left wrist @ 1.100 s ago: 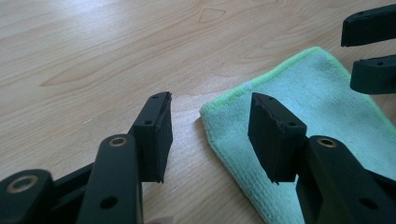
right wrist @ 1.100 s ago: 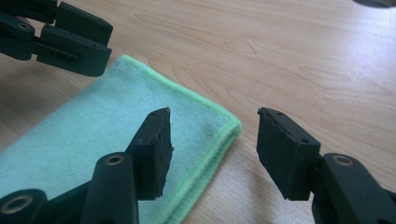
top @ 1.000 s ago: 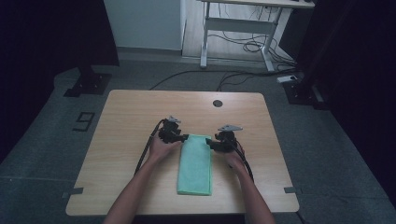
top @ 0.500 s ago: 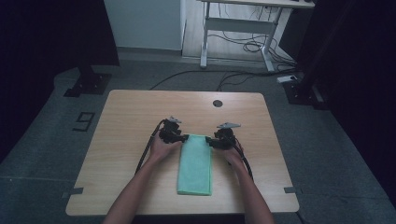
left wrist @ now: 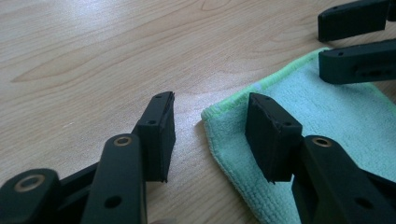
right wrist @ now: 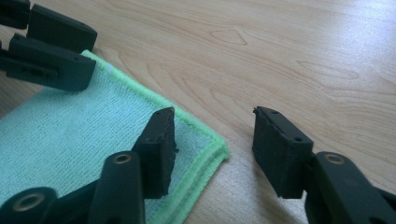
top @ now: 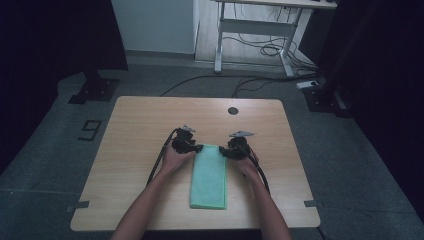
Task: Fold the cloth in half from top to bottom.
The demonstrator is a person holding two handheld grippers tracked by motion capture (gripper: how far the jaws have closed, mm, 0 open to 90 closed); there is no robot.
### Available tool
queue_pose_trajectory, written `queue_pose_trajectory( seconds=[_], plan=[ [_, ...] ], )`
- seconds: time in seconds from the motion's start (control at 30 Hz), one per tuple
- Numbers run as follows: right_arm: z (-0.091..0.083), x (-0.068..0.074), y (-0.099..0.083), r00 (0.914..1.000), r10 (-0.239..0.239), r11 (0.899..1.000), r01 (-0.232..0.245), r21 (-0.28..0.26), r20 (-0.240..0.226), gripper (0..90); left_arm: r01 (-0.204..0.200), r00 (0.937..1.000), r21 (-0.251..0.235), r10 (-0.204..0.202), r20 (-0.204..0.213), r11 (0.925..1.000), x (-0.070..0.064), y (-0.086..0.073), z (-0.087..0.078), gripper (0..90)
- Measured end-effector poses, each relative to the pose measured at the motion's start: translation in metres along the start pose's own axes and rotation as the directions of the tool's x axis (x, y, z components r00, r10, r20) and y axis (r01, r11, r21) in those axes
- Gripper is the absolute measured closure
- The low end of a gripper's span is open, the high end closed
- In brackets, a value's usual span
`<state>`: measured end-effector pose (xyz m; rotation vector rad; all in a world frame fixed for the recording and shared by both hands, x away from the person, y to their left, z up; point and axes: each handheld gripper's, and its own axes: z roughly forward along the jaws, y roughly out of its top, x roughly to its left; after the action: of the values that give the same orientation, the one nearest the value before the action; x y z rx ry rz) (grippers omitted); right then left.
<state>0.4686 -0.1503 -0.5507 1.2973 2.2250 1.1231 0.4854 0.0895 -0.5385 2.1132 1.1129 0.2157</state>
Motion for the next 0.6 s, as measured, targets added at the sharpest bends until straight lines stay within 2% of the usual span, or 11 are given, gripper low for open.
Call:
queue_pose_trajectory(
  seconds=[0.17,0.37,0.6],
  plan=[
    [-0.0003,0.0062,-0.0016,0.9996,-0.022,1.0,0.022,-0.004,0.019,58.6,-0.016,0.9999,0.008,0.016,-0.003,0.9998,-0.0034,0.0,0.0004,58.3],
    [-0.0012,0.0083,-0.0018,0.9997,-0.021,1.0,0.021,0.003,-0.012,71.9,-0.015,0.9996,0.017,0.015,0.023,0.9997,-0.0069,-0.0004,0.0009,69.5],
    [-0.0012,0.0031,-0.0022,0.9976,0.022,1.0,-0.022,0.004,-0.065,79.9,-0.023,0.9994,0.015,0.022,0.025,0.9996,-0.0082,-0.001,0.0003,80.5]
  ],
)
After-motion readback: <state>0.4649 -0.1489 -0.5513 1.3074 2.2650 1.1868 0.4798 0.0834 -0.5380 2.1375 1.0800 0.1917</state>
